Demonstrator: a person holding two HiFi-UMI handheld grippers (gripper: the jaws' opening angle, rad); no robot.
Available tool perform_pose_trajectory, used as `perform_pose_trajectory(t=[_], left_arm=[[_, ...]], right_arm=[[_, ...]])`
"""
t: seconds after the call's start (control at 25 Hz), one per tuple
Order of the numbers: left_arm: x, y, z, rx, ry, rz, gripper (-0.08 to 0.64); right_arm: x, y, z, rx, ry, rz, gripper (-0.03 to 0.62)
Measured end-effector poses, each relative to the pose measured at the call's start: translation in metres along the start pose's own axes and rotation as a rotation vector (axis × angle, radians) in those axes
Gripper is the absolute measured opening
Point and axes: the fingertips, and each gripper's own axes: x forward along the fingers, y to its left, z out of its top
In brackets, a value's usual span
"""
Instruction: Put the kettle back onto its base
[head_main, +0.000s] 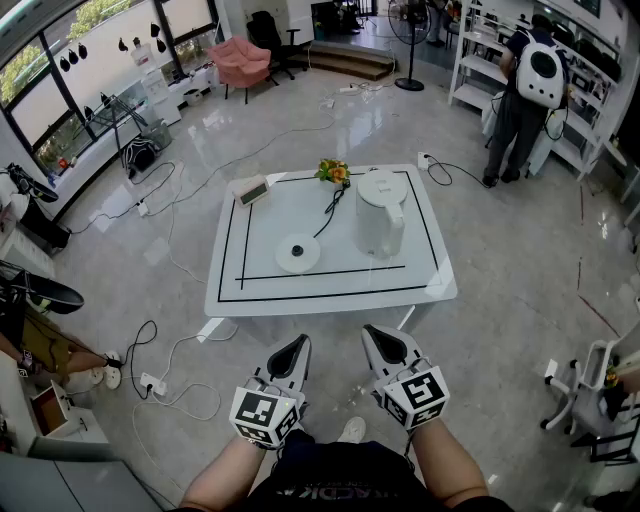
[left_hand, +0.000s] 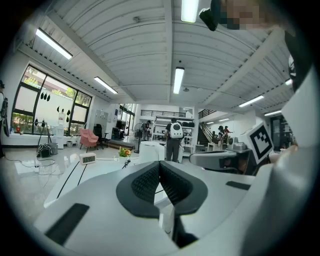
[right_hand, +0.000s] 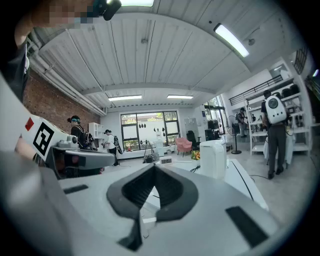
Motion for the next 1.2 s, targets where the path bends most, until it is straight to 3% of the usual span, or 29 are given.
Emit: perform_pose_trajectory(t=[0.56, 0.8, 1.0, 1.08, 1.2], left_arm=[[0.004, -0.009, 0.001, -0.002, 0.005, 0.027, 0.005], [0.018, 0.005, 0.004, -0.004, 0.006, 0.022, 0.005], [0.04, 0.026, 0.007, -0.005, 0.003, -0.013, 0.006], [0.051, 0.037, 0.009, -0.011, 0.002, -0.029, 0.037], [0.074, 0.053, 0.012, -0.011, 0.004, -0.07, 0.157]], right_arm=[[-0.009, -0.012, 0.003, 0.05, -0.021, 0.015, 0.002], [0.005, -0.025, 0.01, 0.097, -0.051, -0.005, 0.002], [0.031, -0.033, 0.017, 0.083, -0.045, -0.014, 0.002], [0.042, -0.036, 0.02, 0.074, -0.045, -0.021, 0.002], [0.062, -0.049, 0.027, 0.065, -0.055, -0.059, 0.1]])
